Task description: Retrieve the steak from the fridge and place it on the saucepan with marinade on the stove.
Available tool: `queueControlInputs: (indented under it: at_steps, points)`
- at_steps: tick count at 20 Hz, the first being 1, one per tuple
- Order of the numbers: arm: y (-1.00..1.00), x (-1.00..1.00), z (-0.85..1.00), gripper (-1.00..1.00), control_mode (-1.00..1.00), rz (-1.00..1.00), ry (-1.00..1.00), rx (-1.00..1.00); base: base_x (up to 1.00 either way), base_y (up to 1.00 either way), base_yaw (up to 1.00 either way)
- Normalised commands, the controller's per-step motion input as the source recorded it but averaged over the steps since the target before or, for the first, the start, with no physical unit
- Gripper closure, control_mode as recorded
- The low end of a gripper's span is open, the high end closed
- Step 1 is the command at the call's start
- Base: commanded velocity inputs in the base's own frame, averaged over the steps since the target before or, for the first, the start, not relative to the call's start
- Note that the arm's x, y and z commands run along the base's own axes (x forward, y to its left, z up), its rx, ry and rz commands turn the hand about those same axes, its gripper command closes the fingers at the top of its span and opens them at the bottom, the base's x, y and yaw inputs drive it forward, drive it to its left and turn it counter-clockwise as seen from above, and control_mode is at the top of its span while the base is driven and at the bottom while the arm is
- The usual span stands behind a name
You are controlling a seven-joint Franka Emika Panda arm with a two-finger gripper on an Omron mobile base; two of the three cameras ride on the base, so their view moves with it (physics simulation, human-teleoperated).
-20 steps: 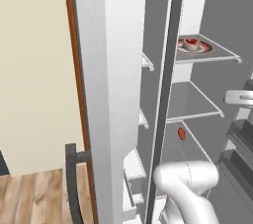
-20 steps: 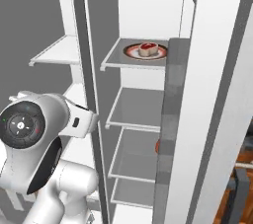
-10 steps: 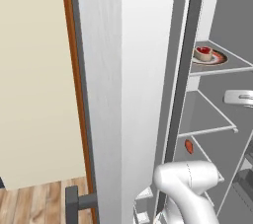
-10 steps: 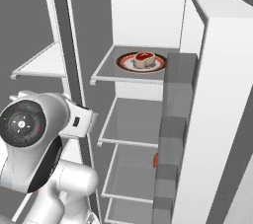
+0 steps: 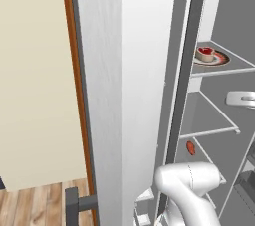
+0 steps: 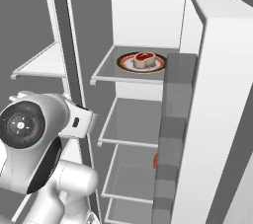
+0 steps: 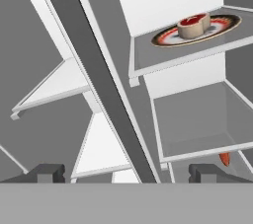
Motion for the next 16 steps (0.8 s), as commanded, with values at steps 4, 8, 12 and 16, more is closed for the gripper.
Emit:
queueControlInputs:
  at_steps: [4, 8, 12, 16]
  points:
    - [0.00, 0.00, 0.00, -1.00, 1.00, 0.00, 0.00, 0.00, 0.14, 0.00, 0.00]
    - [0.00, 0.00, 0.00, -1.00, 1.00, 0.00, 0.00, 0.00, 0.05, 0.00, 0.00]
    - [0.00, 0.02, 0.00, -1.00, -1.00, 0.00, 0.04, 0.00, 0.00, 0.00, 0.00]
    - [0.00, 0.00, 0.07, -1.00, -1.00, -0.02, 0.09, 0.00, 0.00, 0.00, 0.00]
